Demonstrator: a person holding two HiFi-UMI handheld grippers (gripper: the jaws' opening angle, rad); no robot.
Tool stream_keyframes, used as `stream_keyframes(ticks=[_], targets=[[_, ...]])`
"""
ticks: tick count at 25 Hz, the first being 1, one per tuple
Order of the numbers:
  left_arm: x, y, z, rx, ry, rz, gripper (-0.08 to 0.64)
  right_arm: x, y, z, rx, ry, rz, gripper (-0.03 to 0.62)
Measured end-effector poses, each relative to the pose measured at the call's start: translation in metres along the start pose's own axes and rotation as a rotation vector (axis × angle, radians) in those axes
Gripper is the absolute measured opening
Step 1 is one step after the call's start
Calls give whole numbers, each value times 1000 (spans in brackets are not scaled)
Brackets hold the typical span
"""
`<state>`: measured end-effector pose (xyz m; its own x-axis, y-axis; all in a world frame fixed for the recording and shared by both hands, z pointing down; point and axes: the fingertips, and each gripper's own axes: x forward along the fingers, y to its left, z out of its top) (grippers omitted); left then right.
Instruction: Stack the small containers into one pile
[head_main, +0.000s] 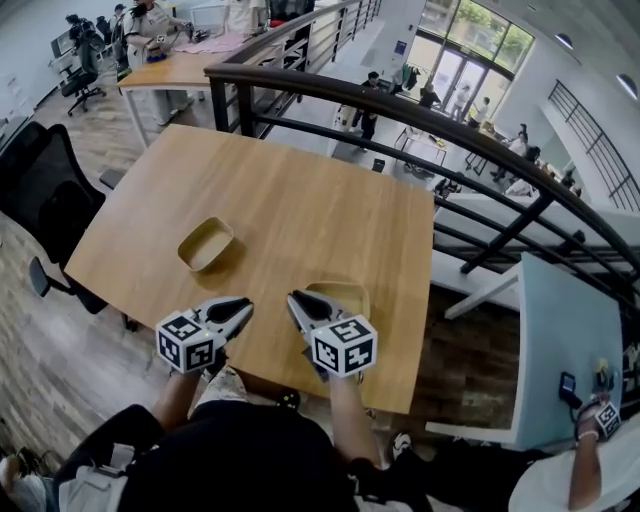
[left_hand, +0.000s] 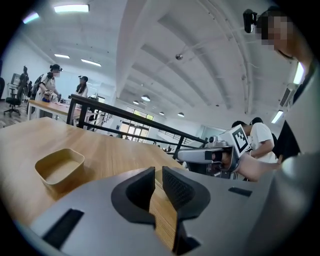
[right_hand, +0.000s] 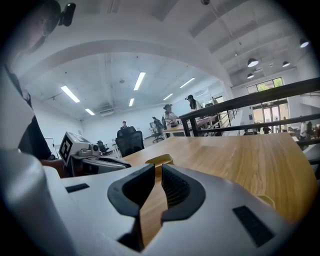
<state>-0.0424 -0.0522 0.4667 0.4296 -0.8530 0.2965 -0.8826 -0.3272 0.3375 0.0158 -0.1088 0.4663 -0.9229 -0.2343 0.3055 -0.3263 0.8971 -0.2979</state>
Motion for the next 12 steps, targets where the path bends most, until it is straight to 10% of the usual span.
stream_keyframes(ticks=[12], targets=[[-42,95,23,-36,-27,108,44,80,13,28,-2,12,35,51]])
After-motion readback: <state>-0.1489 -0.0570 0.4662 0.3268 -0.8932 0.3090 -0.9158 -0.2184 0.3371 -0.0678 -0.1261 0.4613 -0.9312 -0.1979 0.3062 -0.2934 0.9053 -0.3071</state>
